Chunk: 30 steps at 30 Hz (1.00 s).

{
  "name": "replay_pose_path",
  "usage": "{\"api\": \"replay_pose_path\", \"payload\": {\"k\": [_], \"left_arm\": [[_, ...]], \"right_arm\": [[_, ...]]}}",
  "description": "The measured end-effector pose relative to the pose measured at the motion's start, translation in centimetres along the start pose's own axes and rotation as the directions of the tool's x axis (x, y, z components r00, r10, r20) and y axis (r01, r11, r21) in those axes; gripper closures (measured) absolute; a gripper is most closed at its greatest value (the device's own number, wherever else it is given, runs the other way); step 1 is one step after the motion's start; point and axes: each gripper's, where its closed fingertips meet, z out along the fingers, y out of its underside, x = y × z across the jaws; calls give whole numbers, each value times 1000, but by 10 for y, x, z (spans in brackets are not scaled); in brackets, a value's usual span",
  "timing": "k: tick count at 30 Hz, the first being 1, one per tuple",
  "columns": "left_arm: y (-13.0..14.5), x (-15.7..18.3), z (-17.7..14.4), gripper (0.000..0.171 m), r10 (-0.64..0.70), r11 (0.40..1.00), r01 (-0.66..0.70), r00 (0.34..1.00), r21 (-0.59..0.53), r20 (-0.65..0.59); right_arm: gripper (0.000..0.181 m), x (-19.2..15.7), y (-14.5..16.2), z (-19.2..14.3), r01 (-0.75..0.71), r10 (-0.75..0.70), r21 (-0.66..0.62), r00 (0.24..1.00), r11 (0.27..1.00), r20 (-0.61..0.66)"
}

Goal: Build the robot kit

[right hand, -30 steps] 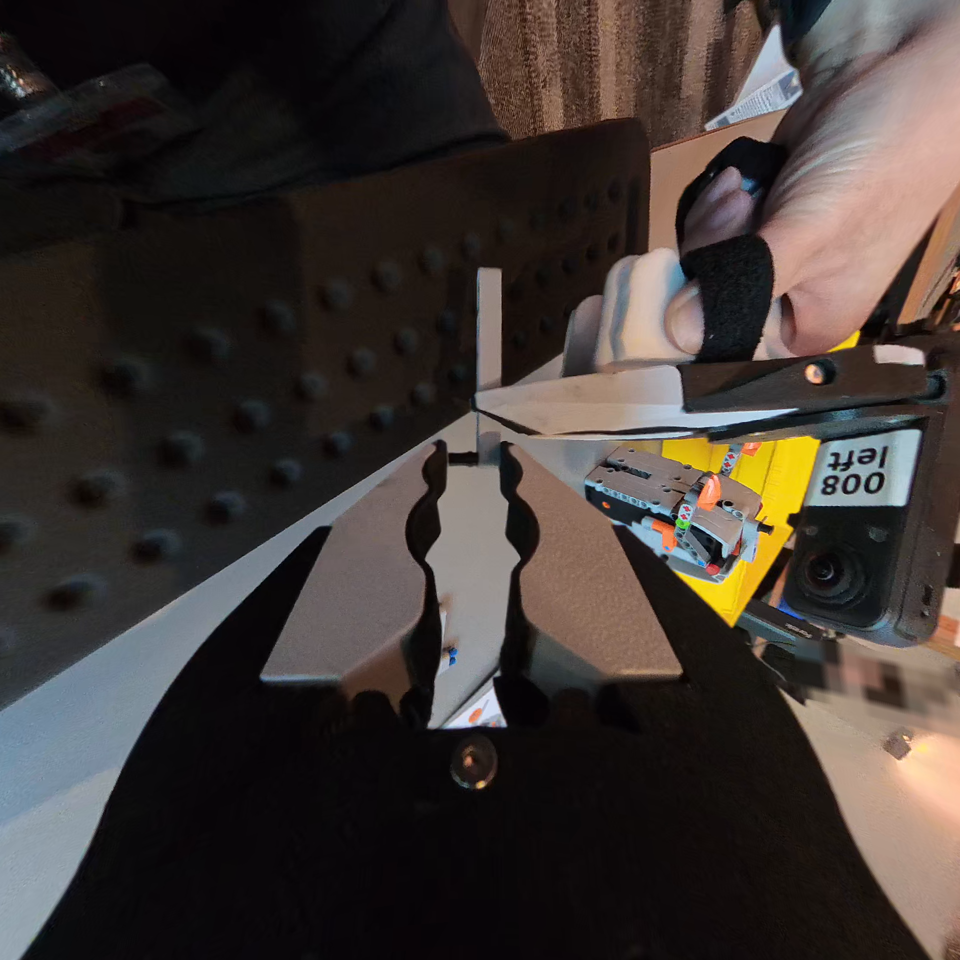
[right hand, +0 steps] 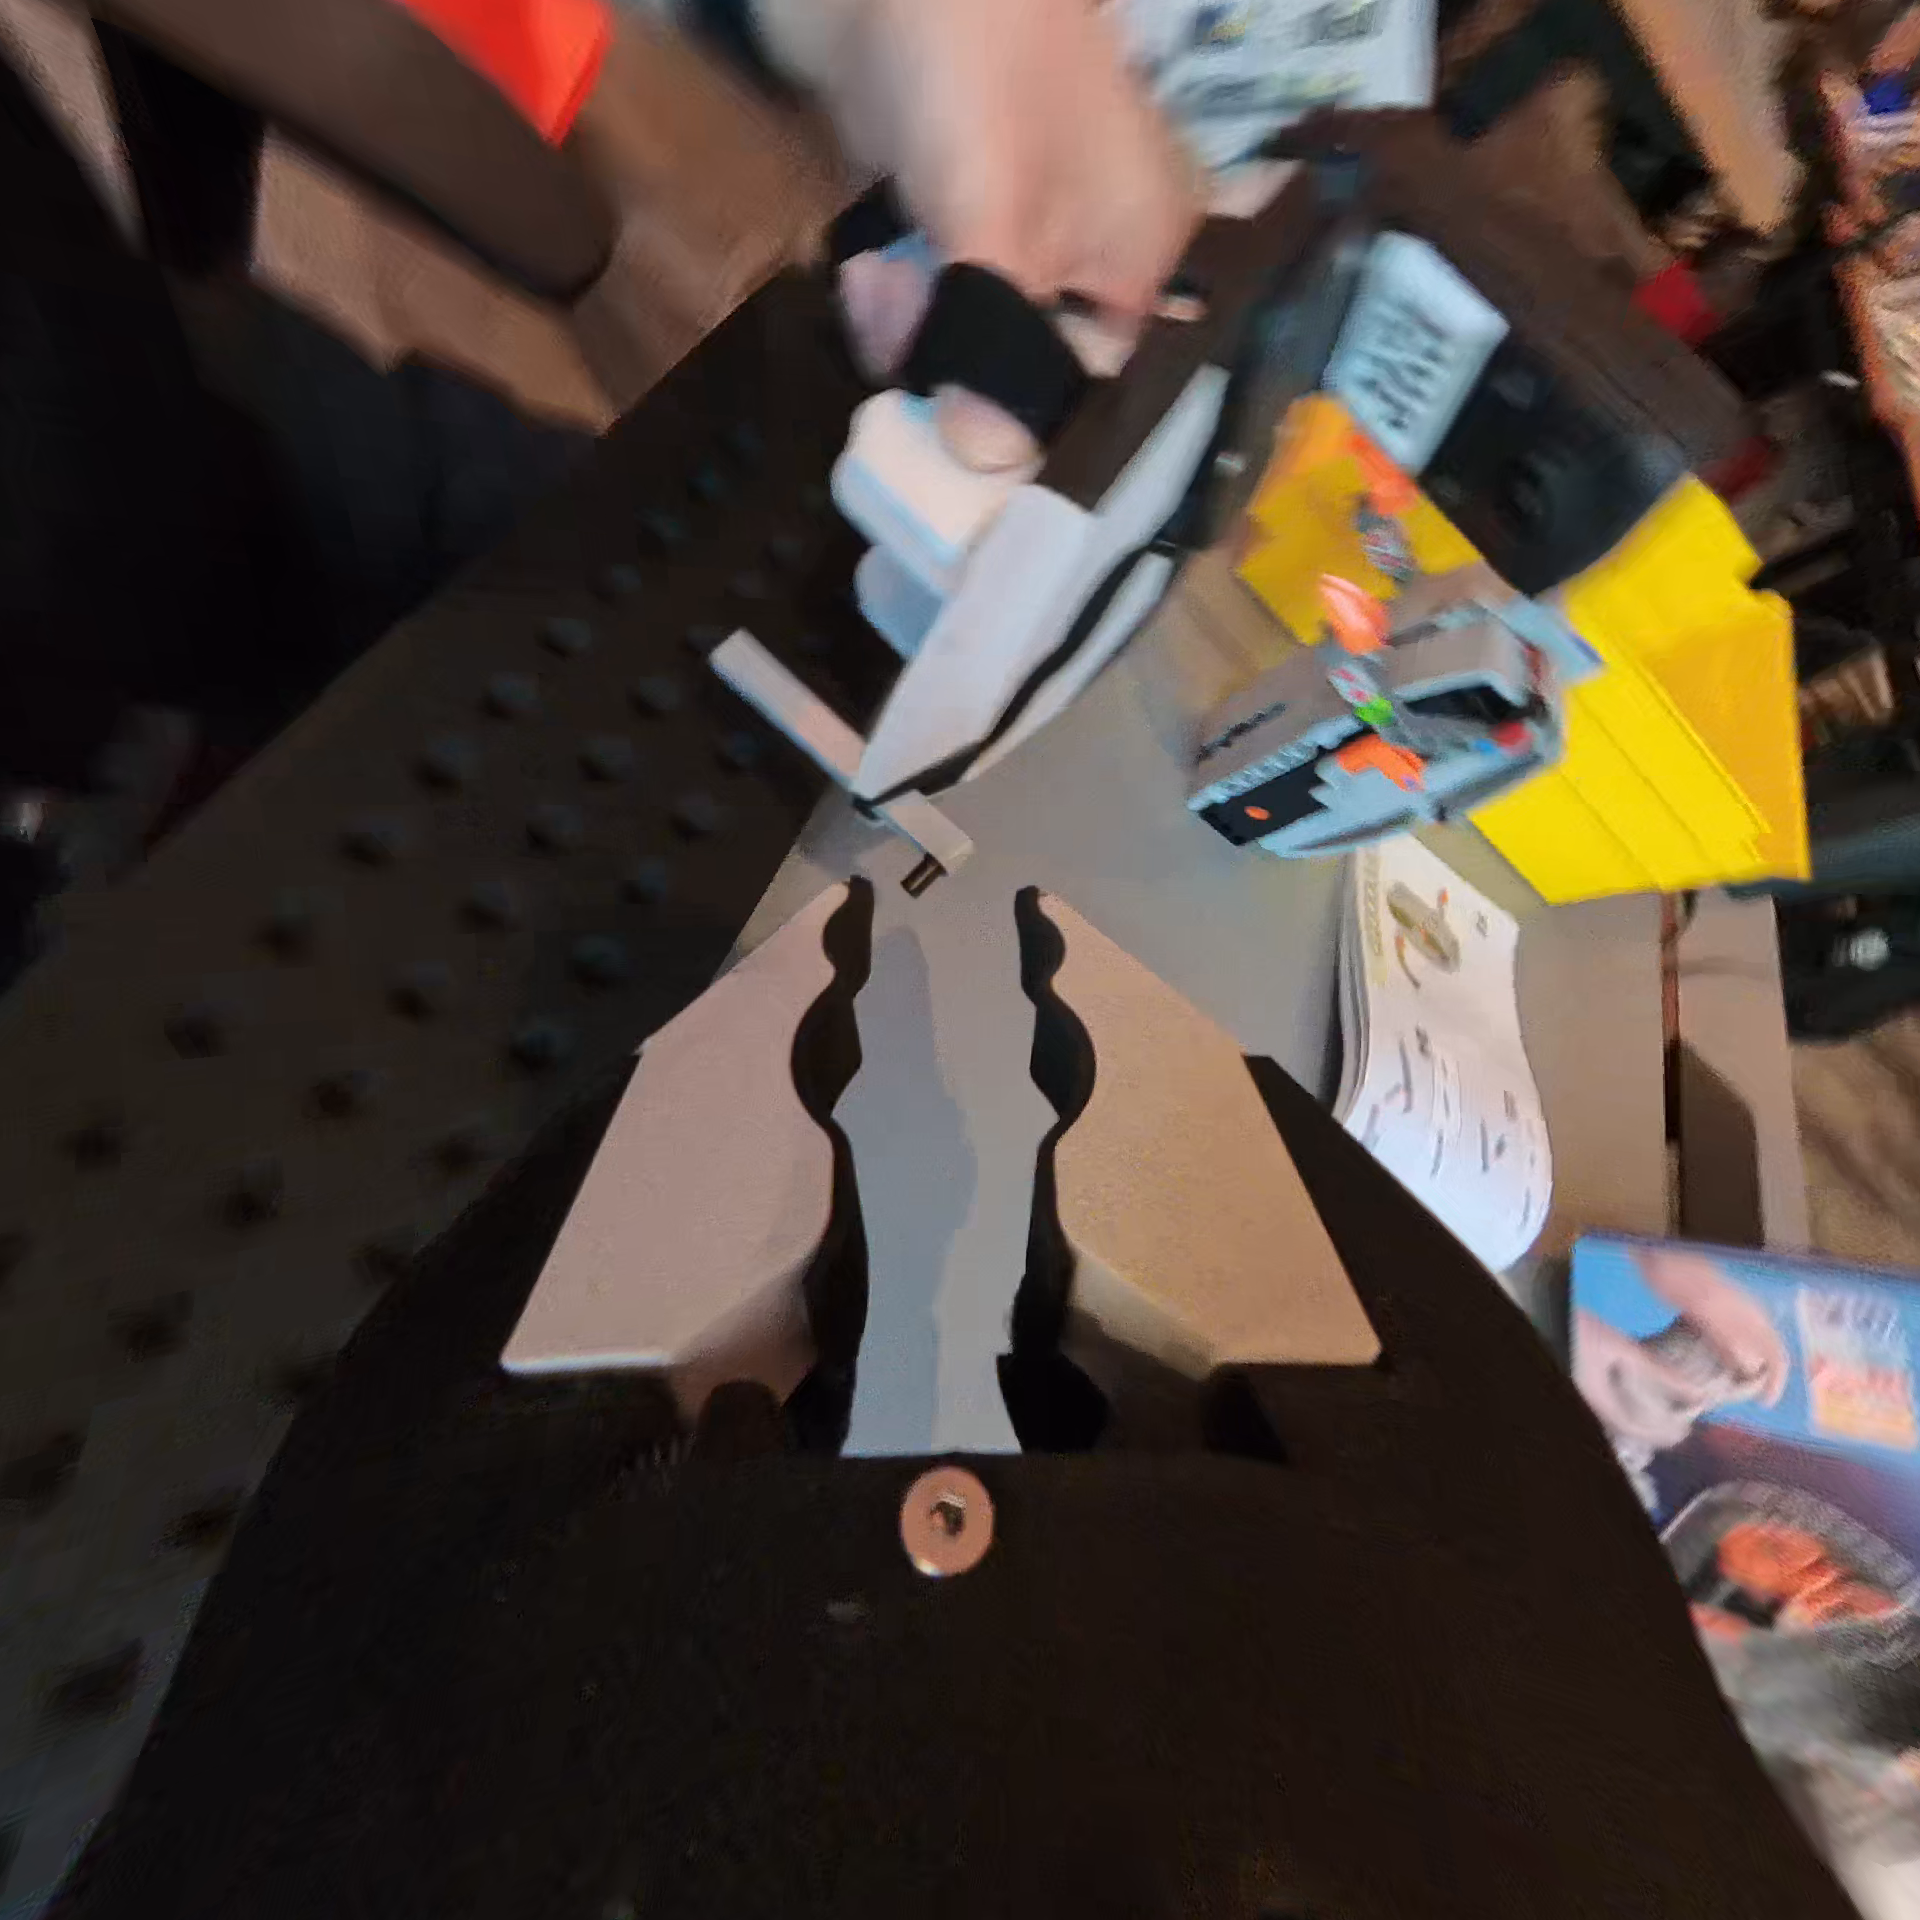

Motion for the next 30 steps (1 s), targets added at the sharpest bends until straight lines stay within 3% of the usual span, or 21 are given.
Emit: {"api": "replay_pose_path", "payload": {"k": [3, 7, 10, 16, 19, 26, 30], "left_arm": [[-15, 5, -3, 166, -6, 990, 14, 999, 142, -53], [-29, 6, -3, 166, 4, 970, 17, 996, 243, -84], [-33, 5, -1, 167, 7, 966, 14, 996, 257, -84], [-37, 1, 1, 166, 3, 963, 18, 997, 269, -75], [-37, 0, 3, 166, 16, 964, 0, 998, 267, -60], [-42, 4, 5, 166, 141, 949, -143, 990, 280, 27], [-47, 1, 4, 147, 229, 924, -252, 967, 286, 114]], "right_arm": [[159, 17, 3, -10, -187, 206, 147, 970, 971, -131], [164, 24, 8, -5, -271, 317, 217, 924, 938, -216], [181, 25, 11, -1, -271, 327, 241, 916, 932, -234], [171, 29, 15, -2, -278, 345, 261, 900, 924, -265], [180, 29, 16, -1, -260, 323, 243, 905, 935, -277], [180, 32, 14, -9, -207, 279, 237, 901, 949, -331], [180, 38, 19, -15, -212, 290, 243, 887, 947, -360]]}}
